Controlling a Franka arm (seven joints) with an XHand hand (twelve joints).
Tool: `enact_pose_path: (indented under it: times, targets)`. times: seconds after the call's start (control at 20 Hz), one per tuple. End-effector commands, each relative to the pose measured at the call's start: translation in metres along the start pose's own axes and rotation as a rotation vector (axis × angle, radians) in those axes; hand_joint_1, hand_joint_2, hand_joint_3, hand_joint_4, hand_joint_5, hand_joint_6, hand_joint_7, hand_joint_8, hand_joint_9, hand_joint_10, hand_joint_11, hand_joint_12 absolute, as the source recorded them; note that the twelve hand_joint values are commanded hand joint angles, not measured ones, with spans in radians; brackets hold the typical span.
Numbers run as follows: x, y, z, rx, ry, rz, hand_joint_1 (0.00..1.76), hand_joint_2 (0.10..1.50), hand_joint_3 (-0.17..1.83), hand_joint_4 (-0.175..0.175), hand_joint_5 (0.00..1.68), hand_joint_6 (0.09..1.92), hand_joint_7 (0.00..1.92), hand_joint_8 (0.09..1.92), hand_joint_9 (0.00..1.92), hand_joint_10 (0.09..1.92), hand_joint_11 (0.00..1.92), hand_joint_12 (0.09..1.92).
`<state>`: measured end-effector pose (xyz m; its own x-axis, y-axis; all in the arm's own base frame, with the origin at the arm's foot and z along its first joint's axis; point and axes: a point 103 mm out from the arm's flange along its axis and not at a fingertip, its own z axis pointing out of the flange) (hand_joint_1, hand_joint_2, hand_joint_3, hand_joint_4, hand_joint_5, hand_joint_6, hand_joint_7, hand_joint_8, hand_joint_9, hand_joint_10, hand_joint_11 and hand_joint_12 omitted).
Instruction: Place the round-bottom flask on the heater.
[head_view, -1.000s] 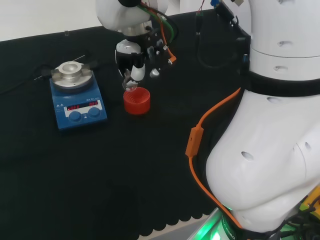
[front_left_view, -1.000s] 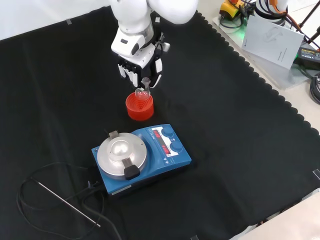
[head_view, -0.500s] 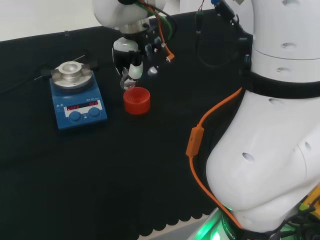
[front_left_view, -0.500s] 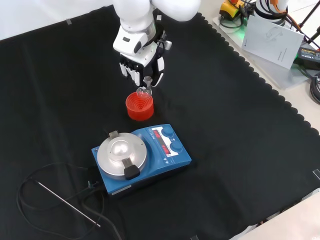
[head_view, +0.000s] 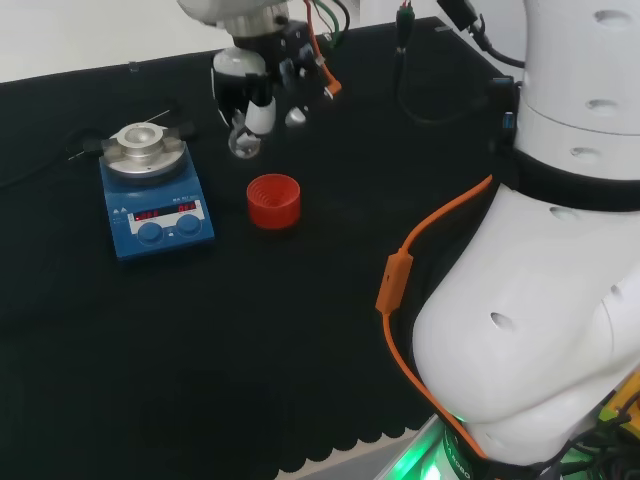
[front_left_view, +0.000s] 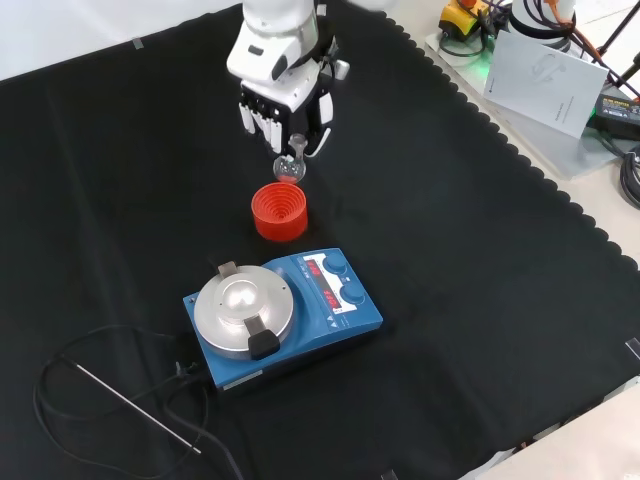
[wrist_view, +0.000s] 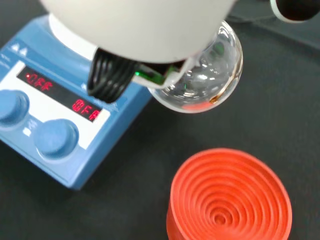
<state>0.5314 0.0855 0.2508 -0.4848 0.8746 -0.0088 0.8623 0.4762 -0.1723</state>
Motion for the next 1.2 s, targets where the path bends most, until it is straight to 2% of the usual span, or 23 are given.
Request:
enact_pose_path:
  times: [0.05, 0.4, 0.8, 1.2]
  targets:
    - [0.016, 0.008, -0.036, -0.023, -0.012, -0.004, 1.34, 0.42, 1.06, -0.175, 1.24, 0.75, 1.44, 0.78, 1.69, 0.55, 1.41, 0.95]
    - [0.026, 0.021, -0.042, -0.054, 0.011, 0.036, 1.34, 0.42, 1.07, -0.175, 1.24, 0.75, 1.44, 0.78, 1.69, 0.55, 1.42, 0.94]
    - [0.028, 0.048, -0.057, -0.046, 0.021, -0.010, 1.34, 0.42, 1.07, -0.175, 1.24, 0.75, 1.44, 0.78, 1.69, 0.55, 1.42, 0.94]
    - [0.042, 0.075, -0.062, -0.047, 0.022, -0.050, 1.34, 0.42, 1.07, -0.175, 1.24, 0.75, 1.45, 0.78, 1.69, 0.55, 1.42, 0.94]
